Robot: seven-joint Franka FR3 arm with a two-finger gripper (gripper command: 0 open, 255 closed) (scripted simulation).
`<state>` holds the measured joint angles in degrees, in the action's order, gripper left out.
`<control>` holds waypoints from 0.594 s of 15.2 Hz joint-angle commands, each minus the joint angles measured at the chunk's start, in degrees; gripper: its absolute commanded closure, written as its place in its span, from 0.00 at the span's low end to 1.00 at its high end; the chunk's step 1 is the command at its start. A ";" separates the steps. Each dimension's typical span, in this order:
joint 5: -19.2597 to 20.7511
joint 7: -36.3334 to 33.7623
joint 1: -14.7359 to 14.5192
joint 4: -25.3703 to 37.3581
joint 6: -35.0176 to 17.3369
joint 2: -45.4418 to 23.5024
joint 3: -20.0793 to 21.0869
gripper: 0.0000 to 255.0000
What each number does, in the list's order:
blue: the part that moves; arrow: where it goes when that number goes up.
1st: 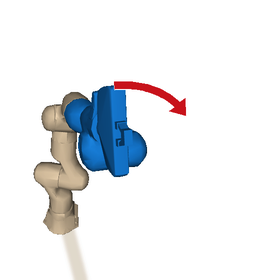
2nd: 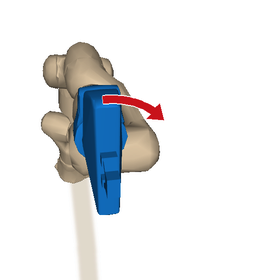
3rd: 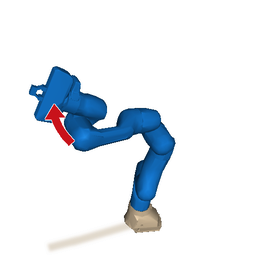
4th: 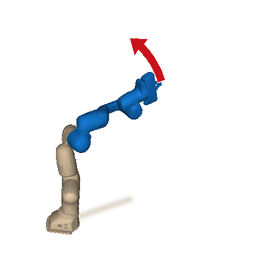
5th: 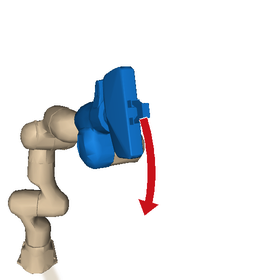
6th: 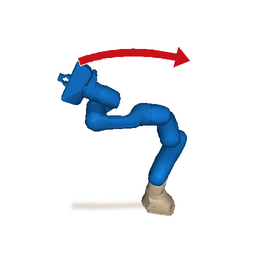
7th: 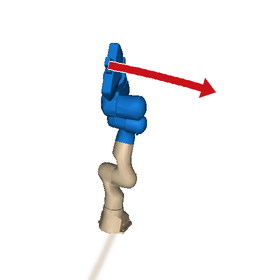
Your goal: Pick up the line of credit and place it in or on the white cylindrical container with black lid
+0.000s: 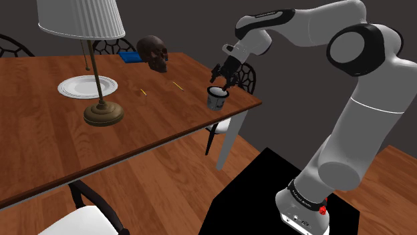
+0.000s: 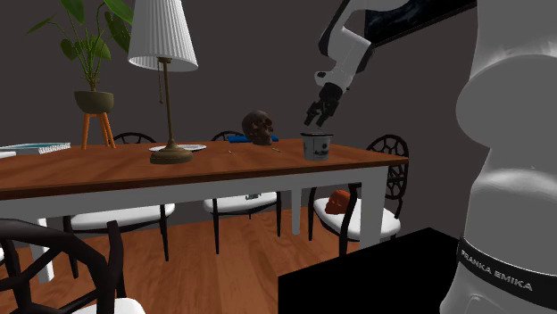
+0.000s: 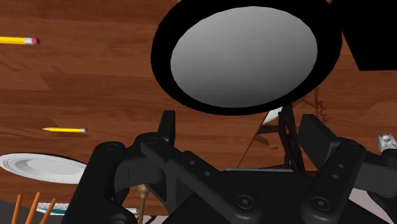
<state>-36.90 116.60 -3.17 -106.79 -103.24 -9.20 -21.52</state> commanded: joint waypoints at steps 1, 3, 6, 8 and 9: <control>0.76 -0.37 0.91 2.39 3.01 0.30 -0.72 0.00; 1.02 -0.55 1.32 3.60 4.39 0.32 -1.02 0.00; 1.02 -0.55 1.32 3.60 4.39 0.32 -1.02 0.00; 1.02 -0.55 1.32 3.60 4.39 0.32 -1.02 0.00; 1.02 -0.55 1.32 3.60 4.39 0.32 -1.02 0.00</control>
<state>-35.89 116.05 -1.85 -103.20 -98.87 -8.88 -22.54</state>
